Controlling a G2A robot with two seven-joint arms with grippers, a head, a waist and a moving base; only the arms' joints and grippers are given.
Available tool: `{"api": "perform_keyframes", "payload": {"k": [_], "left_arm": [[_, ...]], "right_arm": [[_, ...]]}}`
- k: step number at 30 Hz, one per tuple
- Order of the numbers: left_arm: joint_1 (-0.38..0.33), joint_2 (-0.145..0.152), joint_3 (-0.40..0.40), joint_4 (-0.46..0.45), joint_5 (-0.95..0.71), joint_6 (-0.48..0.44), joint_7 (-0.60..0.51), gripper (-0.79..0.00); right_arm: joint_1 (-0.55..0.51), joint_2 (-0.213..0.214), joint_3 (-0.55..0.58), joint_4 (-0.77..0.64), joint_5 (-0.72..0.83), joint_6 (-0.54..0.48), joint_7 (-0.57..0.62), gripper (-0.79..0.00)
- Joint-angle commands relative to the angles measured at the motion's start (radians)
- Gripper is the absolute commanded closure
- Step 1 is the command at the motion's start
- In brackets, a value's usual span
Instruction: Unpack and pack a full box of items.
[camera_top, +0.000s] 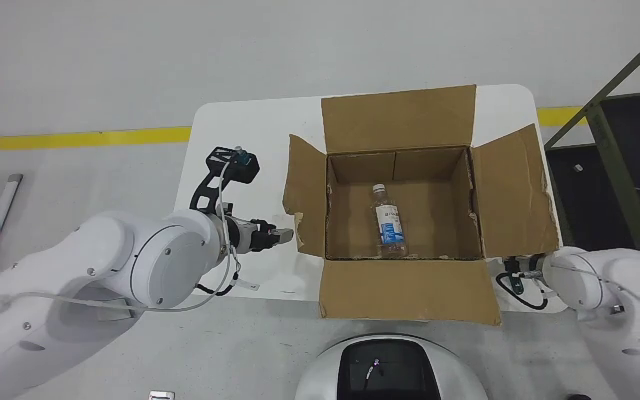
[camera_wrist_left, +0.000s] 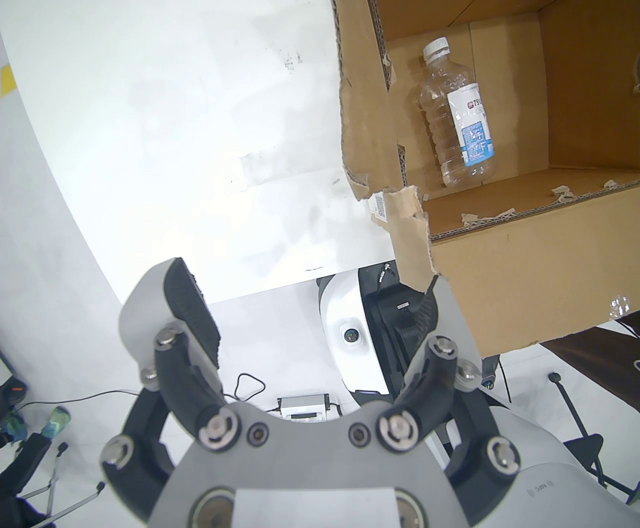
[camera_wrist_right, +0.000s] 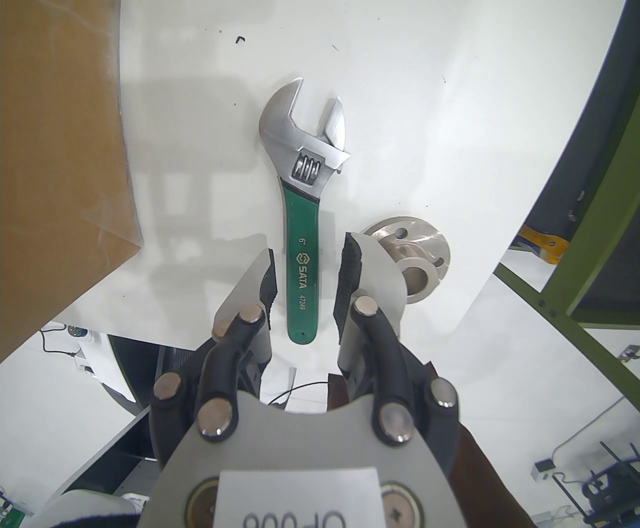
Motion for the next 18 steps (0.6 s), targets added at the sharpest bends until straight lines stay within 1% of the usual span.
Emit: {"api": "perform_keyframes", "payload": {"k": [1, 18], "left_arm": [[0.0, 0.0, 0.0, 0.0, 0.0, 0.0, 0.0, -0.785], [0.0, 0.0, 0.0, 0.0, 0.0, 0.0, 0.0, -0.785]], "right_arm": [[0.001, 0.0, -0.003, 0.004, -0.001, 0.0, 0.001, -0.317], [0.003, 0.0, -0.029, 0.048, 0.0, -0.004, -0.029, -0.308]]}}
